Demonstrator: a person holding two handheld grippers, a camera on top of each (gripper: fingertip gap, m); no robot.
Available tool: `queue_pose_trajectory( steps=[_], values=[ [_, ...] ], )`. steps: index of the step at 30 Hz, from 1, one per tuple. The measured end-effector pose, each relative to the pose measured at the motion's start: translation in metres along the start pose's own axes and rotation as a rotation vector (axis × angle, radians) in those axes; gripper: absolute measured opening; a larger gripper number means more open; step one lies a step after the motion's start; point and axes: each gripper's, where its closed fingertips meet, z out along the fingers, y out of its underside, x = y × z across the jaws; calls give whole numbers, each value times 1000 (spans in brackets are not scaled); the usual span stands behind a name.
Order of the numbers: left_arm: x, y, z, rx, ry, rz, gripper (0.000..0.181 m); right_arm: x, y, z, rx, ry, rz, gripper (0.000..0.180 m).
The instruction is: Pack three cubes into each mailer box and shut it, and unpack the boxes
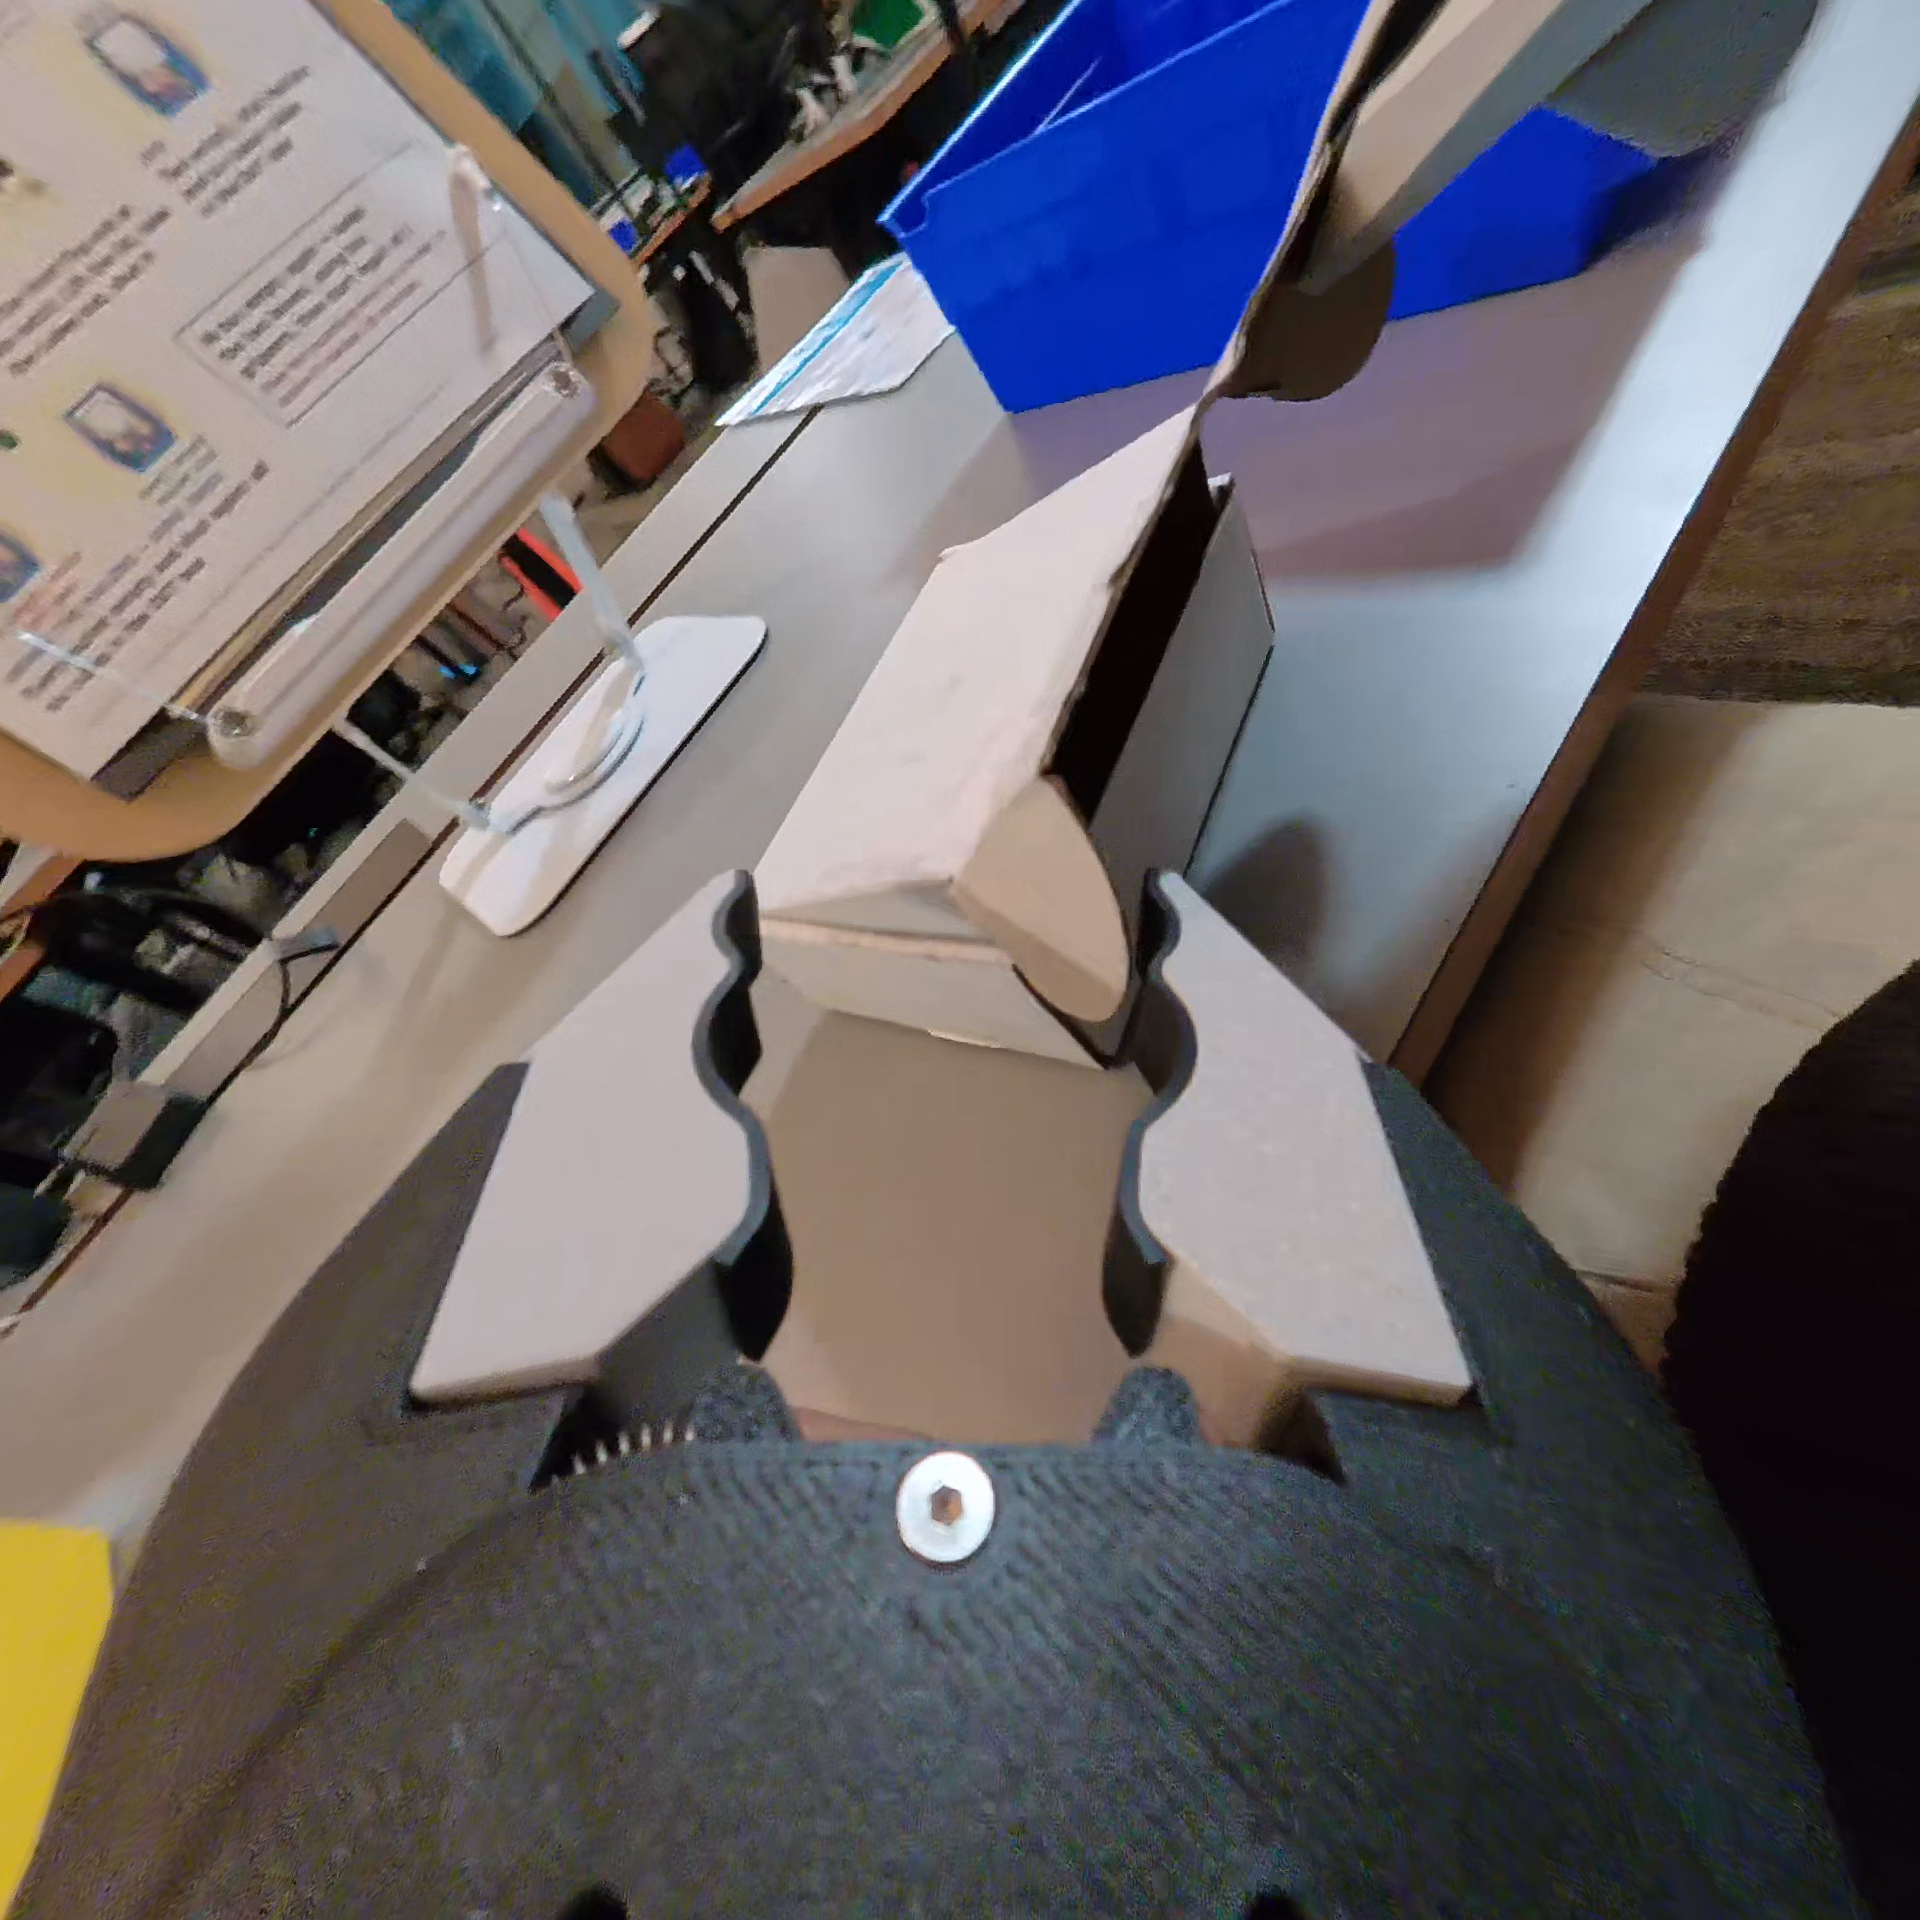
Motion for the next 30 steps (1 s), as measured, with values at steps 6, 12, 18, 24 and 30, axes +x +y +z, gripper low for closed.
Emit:
queue_pose_trajectory(
  steps=[6,12,18,24,30],
  values=[
    [25,-3,-18,2,51,-37,58,2,0,1,19,-16,51,2],
    [31,-11,-21,57,52,-37,34,1,1,2,12,-13,49,2],
    [36,-1,-17,17,85,-53,24,-1,14,7,-46,-41,50,2],
    [43,8,-14,-21,114,-36,32,-3,22,12,-86,-41,31,3],
    [45,16,-10,-51,121,-16,34,-4,32,17,-126,-41,10,3]
  ],
)
